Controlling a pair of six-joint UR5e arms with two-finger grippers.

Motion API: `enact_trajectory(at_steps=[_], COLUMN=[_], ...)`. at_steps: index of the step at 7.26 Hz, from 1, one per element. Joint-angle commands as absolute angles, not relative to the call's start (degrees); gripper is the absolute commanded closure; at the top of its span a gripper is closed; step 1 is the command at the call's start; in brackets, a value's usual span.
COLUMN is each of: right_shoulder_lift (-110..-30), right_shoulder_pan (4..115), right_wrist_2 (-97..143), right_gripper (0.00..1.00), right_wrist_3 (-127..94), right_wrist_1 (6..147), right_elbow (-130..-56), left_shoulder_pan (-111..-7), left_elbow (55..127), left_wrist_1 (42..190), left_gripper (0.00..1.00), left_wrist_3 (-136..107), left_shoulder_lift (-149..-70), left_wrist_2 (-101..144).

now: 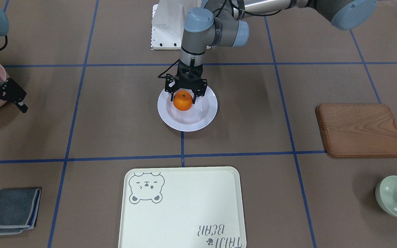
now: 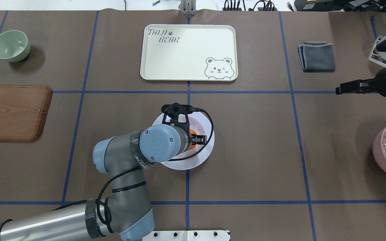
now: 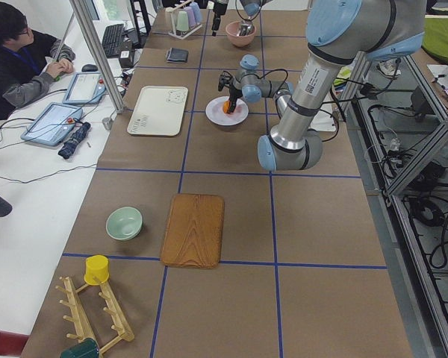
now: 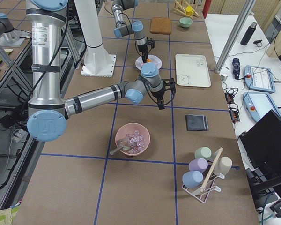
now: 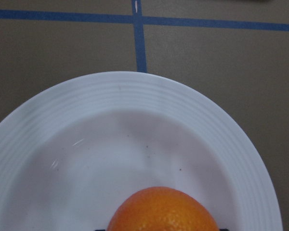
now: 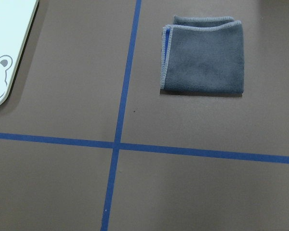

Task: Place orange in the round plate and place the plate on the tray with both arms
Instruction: 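Carry the orange with the left gripper and lower it onto the white plate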

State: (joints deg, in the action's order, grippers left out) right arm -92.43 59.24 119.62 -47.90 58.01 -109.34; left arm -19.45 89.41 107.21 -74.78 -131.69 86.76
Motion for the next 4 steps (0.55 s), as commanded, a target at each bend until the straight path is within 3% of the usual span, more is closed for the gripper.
enact_trajectory(at_steps=[1, 3, 4], right_shoulder_lift=[-92.29, -90.54, -88.87], right_shoulder_pan=[58.98, 58.8, 57.67], right_wrist_2=[119.62, 119.88, 119.88], right_gripper=[0.0, 0.0, 0.0], right_wrist_3=[-47.9, -50.51, -52.89], right_wrist_1=[58.01, 57.83, 57.83], right_elbow=[-109.34, -109.69, -109.69], left_shoulder_pan=[-19.51, -24.57, -29.39], left_elbow=[90.08, 95.86, 99.98], left_wrist_1=[107.14, 102.44, 92.04], left_gripper=[0.01, 0.01, 0.0], left_wrist_3=[-74.8, -71.92, -66.5], left_shoulder_lift=[-131.92, -131.66, -130.96], left_wrist_2=[84.81, 90.21, 96.18])
